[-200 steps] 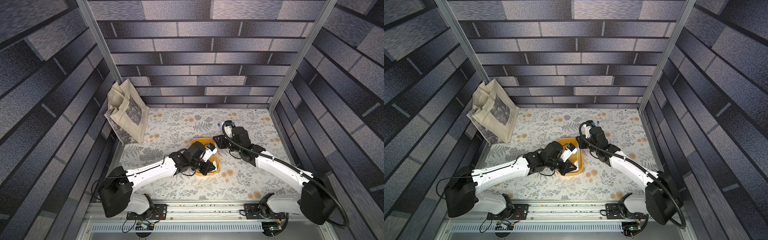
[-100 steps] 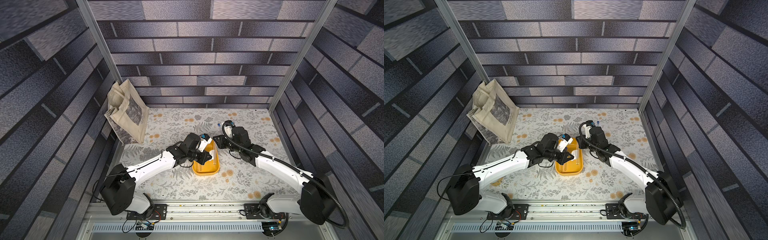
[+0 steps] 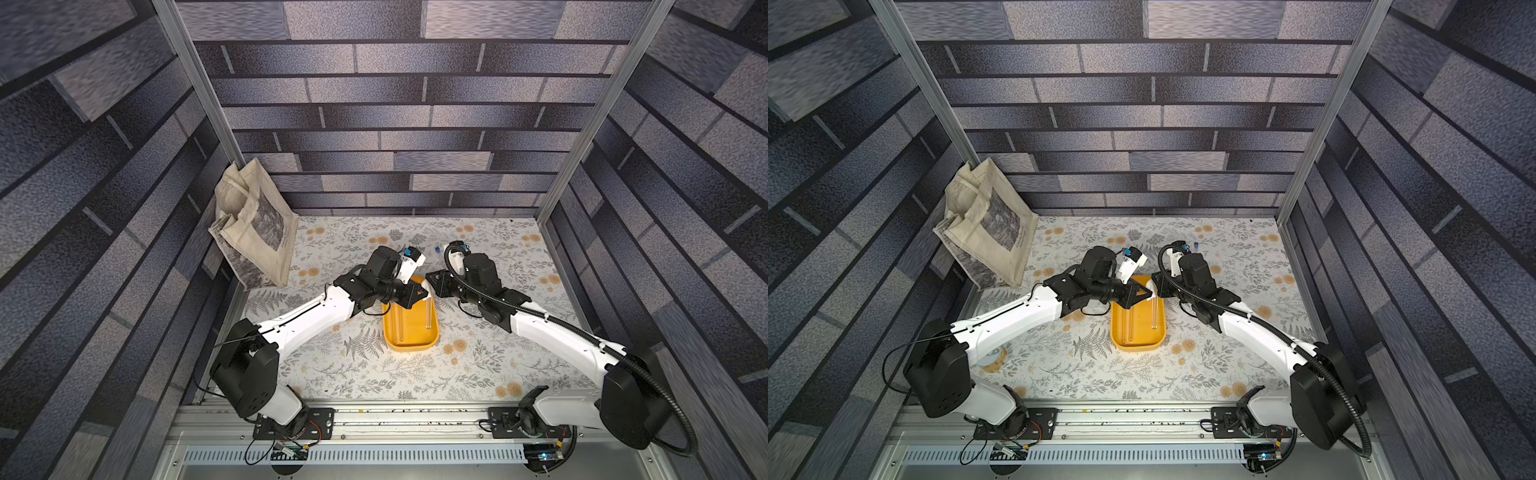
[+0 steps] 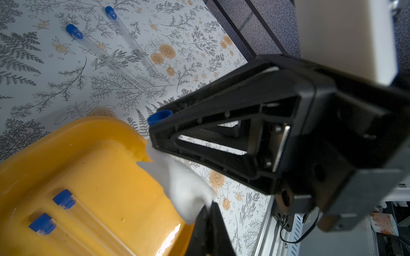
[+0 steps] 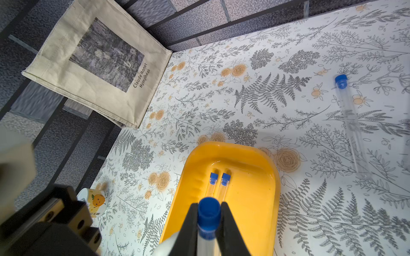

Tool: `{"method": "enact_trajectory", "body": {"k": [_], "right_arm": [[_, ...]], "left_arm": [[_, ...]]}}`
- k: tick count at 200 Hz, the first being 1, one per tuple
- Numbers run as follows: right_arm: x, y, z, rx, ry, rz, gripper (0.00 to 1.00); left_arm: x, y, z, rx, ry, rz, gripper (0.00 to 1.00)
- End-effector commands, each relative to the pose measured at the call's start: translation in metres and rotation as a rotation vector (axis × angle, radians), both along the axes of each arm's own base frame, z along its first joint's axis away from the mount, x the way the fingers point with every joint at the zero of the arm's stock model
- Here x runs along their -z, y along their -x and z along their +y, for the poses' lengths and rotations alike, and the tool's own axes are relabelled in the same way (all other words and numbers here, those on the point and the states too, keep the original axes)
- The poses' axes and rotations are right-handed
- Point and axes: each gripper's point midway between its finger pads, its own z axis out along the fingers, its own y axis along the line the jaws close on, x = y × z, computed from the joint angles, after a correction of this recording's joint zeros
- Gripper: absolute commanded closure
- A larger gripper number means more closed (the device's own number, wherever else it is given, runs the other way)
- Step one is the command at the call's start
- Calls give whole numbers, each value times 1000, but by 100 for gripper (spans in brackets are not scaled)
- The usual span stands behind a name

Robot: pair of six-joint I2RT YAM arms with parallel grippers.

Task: Wipe the exteriors of test tubes
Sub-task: Wipe the dirt from the test tube.

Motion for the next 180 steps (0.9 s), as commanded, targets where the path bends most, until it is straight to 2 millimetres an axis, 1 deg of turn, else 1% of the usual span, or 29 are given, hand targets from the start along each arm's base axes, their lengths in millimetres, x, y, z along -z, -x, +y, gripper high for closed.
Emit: {"method": "enact_trajectory", "body": {"k": [1,35,68,85,100,115,134,180], "right_arm": [[-8,-4,6,-4,-18,-18,83],[-7,-6,8,-8,-16,-17,83],[-8,-7,9,-10,-15,-19,83],[-8,-7,9,-13,-14,-20,83],[-8,-7,10,-16,-14,-19,83],[-6,-7,10,-16,-14,-15,83],[-7,-7,10,-18,-17,-16,83],[-8,-5,9,-17,-14,-15,83]], "left_arm": [[-1,18,3,35,1,-6,99],[14,43,3,57,-19,27,99],[34,70,2,77,-39,70,99],[45,78,4,80,-55,91,99],[51,82,6,82,-65,105,99],[52,81,7,80,-71,103,99],[50,73,6,77,-72,93,99],[30,37,1,62,-49,45,99]]}}
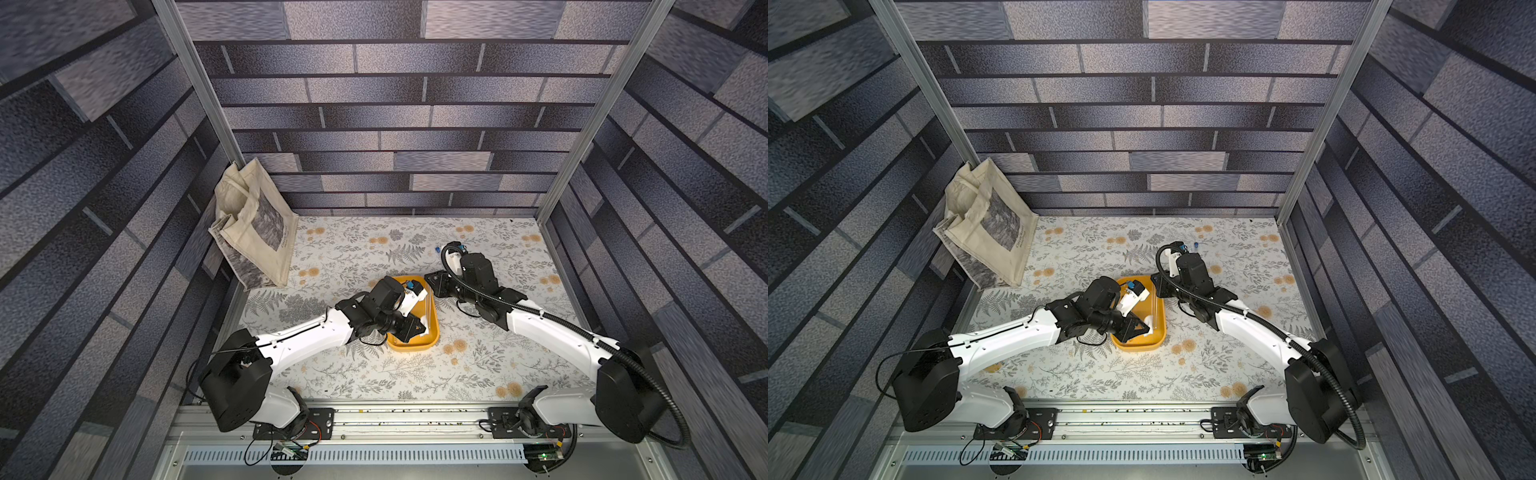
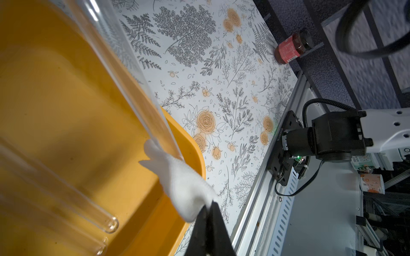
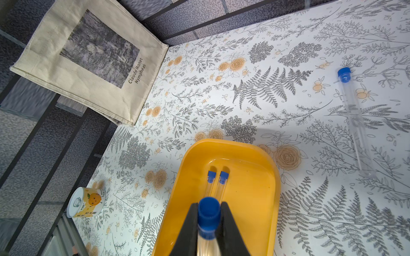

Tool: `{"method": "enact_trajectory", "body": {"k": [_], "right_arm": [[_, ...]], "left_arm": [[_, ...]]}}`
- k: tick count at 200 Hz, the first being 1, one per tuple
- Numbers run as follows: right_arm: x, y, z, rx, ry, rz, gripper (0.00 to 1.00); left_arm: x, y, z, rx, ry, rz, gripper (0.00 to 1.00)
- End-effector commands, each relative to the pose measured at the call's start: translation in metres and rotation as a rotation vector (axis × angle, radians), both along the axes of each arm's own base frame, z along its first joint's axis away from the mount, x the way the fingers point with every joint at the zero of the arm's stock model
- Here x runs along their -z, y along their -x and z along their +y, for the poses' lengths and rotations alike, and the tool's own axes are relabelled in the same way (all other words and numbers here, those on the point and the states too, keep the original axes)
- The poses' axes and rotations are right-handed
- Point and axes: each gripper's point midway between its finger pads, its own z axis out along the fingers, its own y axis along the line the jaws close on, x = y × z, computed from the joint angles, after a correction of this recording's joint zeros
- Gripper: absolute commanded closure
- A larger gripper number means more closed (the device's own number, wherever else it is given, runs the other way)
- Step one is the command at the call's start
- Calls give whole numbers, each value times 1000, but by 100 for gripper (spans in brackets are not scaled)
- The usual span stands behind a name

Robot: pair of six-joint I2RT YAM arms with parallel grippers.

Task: Wipe the exteriors of test tubes
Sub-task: Wipe the dirt from the test tube.

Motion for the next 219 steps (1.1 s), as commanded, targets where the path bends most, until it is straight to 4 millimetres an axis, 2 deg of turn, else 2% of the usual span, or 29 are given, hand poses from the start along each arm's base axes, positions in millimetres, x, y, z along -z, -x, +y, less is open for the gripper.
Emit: {"method": "enact_trajectory", "body": {"k": [1,20,66,103,124,144,184,201,219], "right_arm": [[-17,-2,6,-13,-26,-37,83],[-16,-1,5,-12,-25,-35,83],[-19,1,2,-8,-22,-37,83],[-25,2,3,-14,-29,-41,83],[-25,1,4,-18,-30,-37,82],[-23,-1,6,-19,-31,-32,82],[-22,-7,13,-26,-41,-23,82],[-23,-9,15,-25,-46,-24,82],[-24,-10,16,-27,-49,-24,82]], "left_arm": [[-20,-22,-6,3,27,-55,99],[-28,-38,-8,-9,42,-71,99],[-45,-63,-12,-58,60,-125,100],[-58,-63,4,-128,63,-178,100],[-65,-53,16,-148,75,-195,99],[-65,-28,21,-110,57,-198,99],[-44,29,14,10,24,-156,97],[-32,41,11,25,14,-131,98],[-19,43,10,19,6,-105,98]]}}
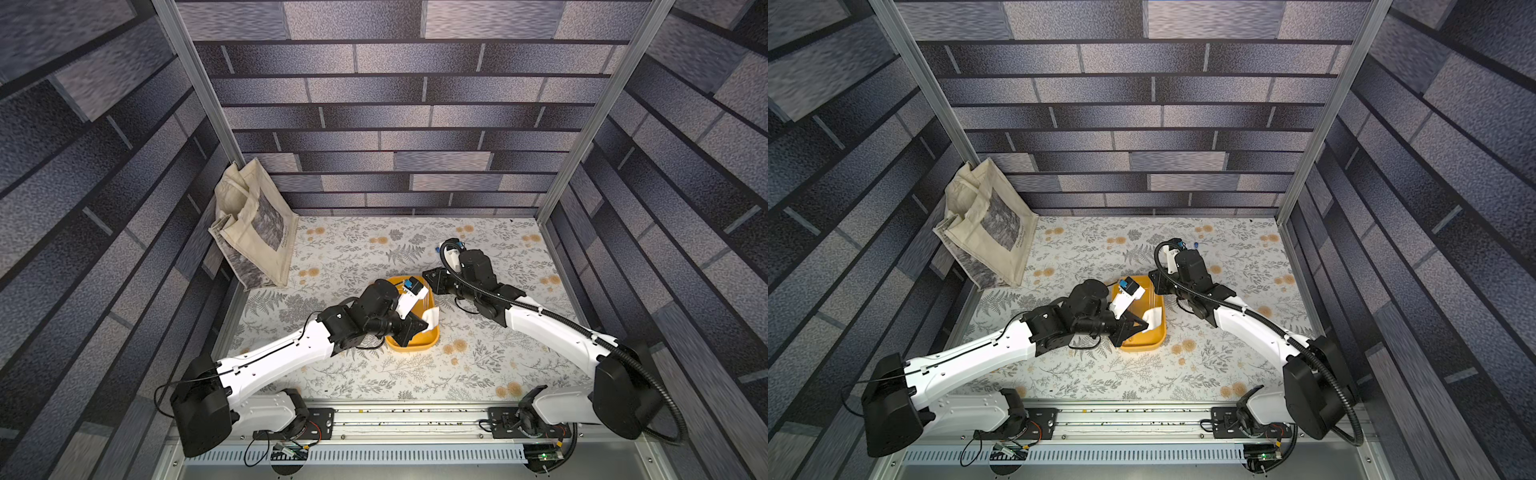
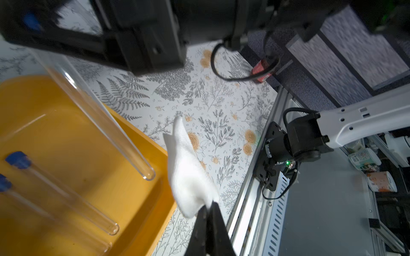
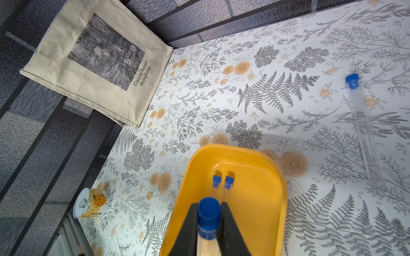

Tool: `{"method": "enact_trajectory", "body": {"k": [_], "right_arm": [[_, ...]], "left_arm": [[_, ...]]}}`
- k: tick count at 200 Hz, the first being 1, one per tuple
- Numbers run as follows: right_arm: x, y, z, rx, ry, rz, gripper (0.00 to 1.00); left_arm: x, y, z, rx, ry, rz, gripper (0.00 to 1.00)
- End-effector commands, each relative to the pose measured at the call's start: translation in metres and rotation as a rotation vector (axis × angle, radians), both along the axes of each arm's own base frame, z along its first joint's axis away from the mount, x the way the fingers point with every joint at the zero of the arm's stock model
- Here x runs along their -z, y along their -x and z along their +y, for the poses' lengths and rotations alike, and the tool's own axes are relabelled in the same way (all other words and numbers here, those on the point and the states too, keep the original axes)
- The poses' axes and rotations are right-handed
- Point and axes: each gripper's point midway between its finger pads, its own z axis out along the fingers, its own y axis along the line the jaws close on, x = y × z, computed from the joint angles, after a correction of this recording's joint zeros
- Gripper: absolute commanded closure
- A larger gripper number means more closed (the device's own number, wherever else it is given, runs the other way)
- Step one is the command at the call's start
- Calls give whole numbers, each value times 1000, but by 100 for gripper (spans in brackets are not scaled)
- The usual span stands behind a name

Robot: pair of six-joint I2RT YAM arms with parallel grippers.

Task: Wipe the exteriors of test tubes
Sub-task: Wipe the dirt from the test tube.

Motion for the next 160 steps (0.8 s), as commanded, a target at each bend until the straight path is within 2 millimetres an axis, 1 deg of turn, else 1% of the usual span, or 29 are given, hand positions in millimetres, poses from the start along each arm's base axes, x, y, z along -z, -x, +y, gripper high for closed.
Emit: {"method": "enact_trajectory", "body": {"k": [1,31,34,48,81,117,144,160], "right_arm": [[-15,-4,8,-11,-34,-20,82],[-17,-3,8,-13,-38,-20,82],[-16,-3,8,-13,-37,-20,82],[-16,-3,8,-12,-35,-17,82],[-15,-1,6,-9,-31,-17,82],[-13,0,5,-9,-27,-17,82],[-12,-1,4,-6,-27,-18,82],[-12,0,5,-9,-27,-16,82]], "left_arm": [[23,2,6,-31,-42,47,98],[41,-4,5,-59,-70,58,98],[38,-7,3,-63,-55,47,98],[42,-13,-1,-79,-63,41,98],[48,-31,-1,-139,-92,17,98],[50,-49,3,-179,-93,12,98],[44,-60,4,-186,-80,-2,98],[39,-72,6,-201,-77,-10,98]]}}
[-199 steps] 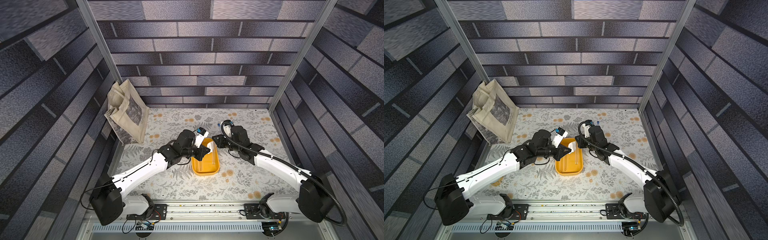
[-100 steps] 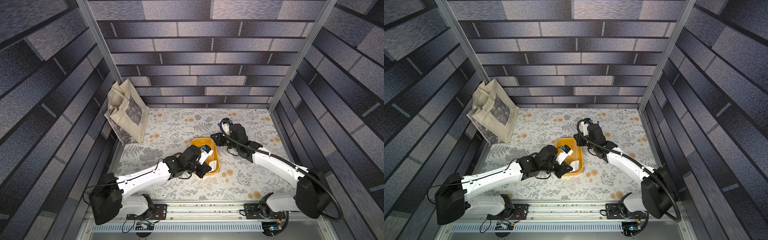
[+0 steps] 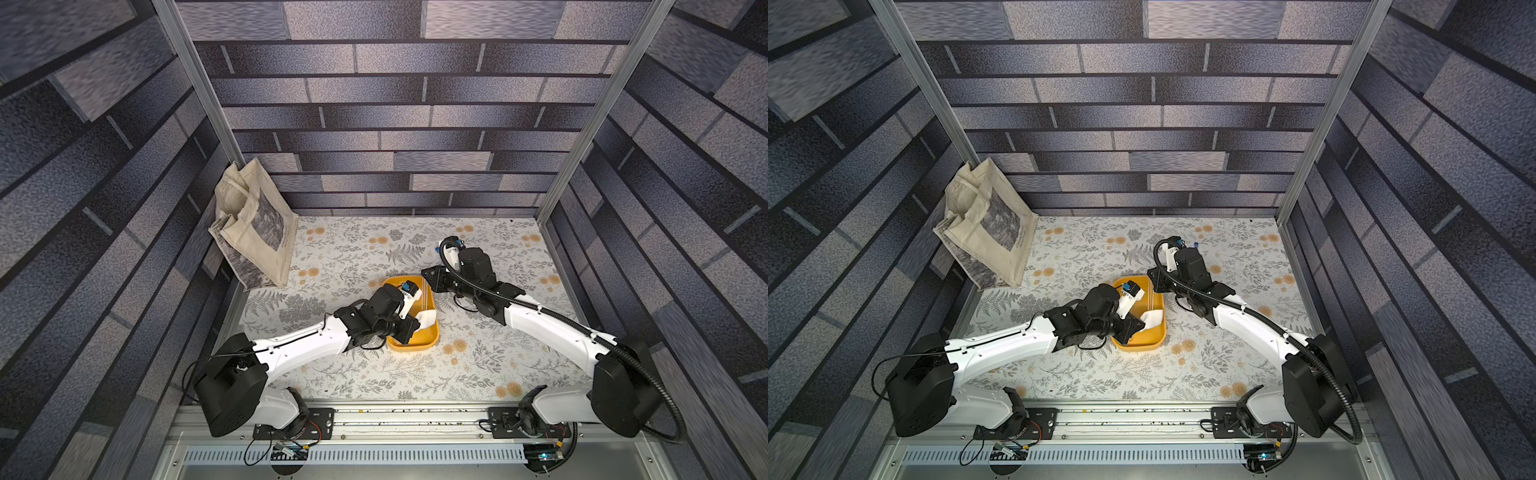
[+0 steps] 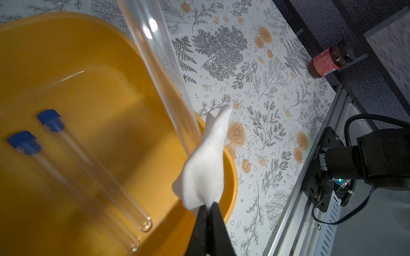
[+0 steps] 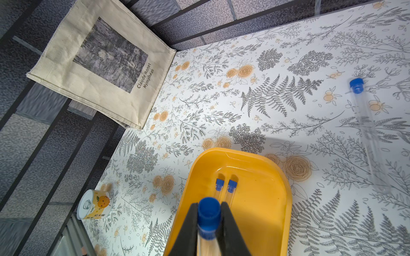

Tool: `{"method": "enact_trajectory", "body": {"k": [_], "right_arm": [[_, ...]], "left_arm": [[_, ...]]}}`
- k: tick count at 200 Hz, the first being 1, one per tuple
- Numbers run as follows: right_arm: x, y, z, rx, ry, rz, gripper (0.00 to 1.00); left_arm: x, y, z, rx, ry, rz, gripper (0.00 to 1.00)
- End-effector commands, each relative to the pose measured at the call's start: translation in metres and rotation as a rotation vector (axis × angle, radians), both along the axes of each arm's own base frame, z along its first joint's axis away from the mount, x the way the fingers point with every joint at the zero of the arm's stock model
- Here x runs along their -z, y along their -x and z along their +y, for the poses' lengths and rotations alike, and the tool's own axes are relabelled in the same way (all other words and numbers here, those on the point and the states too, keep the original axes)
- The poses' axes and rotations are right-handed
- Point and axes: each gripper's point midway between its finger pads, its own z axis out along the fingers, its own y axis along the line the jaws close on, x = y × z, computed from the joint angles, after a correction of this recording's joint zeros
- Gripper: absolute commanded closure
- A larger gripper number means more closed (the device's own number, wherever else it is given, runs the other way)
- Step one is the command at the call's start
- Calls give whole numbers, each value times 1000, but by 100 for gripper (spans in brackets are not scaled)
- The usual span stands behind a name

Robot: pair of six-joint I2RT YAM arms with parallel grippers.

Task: Wipe the exteriors of test tubes
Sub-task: Wipe the dirt from the test tube.

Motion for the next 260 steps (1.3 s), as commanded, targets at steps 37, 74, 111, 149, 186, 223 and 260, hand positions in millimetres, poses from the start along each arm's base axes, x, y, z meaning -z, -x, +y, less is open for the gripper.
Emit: {"method": "enact_trajectory", "body": {"k": [37,74,111,149,186,223,260], "right_arm": [[-7,2,2,-7,-19,-11,82],[-6,1,3,-9,-18,-10,82],[-8,2,2,-6,-17,-13,82],[-8,2,1,-6,-15,-16,82],[-6,2,3,-9,-17,-11,82],[-7,1,3,-10,-19,-12,82],[-6,2,2,-8,-16,-13,82]], "left_arm": [[-31,-49,5,-48,30,-69,98],[-42,-73,7,-71,12,-74,99],[-47,-78,7,-82,8,-69,99],[-45,-62,12,-67,14,-67,99],[-28,-39,16,-56,-7,-22,99],[-11,-16,15,-40,-16,7,99],[8,-5,18,-47,-22,55,99]]}}
